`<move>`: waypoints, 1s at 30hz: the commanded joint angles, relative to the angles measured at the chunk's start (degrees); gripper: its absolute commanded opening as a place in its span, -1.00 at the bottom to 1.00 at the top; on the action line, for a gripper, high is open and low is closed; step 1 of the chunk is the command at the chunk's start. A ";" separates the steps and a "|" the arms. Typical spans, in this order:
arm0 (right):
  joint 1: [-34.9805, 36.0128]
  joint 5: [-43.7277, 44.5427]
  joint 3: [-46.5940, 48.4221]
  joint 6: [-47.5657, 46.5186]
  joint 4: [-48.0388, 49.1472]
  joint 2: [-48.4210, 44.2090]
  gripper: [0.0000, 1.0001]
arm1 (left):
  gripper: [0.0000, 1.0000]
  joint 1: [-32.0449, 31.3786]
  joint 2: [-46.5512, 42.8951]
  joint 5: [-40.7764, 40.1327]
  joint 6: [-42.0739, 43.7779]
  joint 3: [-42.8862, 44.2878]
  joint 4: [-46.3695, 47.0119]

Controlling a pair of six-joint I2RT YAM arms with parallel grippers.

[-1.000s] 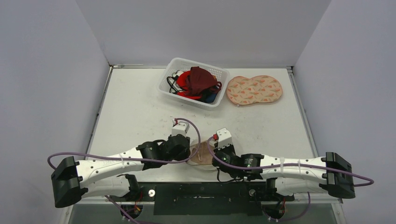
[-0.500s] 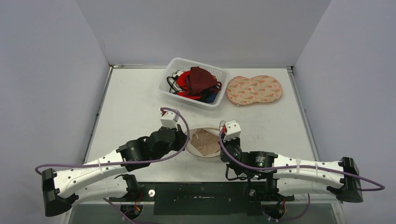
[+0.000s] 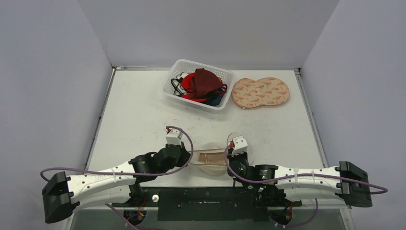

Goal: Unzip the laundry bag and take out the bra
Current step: Pick up the bra from the laundry bag.

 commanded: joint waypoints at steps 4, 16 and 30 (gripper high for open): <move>0.97 1.94 2.12 4.29 -4.35 -6.14 -0.23 | -1.00 0.28 -2.16 0.72 -2.84 1.53 4.43; 3.87 -14.18 12.93 -4.68 -7.26 -8.57 -0.04 | -1.00 0.29 1.51 2.51 -3.32 5.43 1.78; 4.36 -31.55 11.56 -8.84 -4.08 7.13 -0.40 | -0.88 0.37 1.34 5.73 -6.26 3.56 2.09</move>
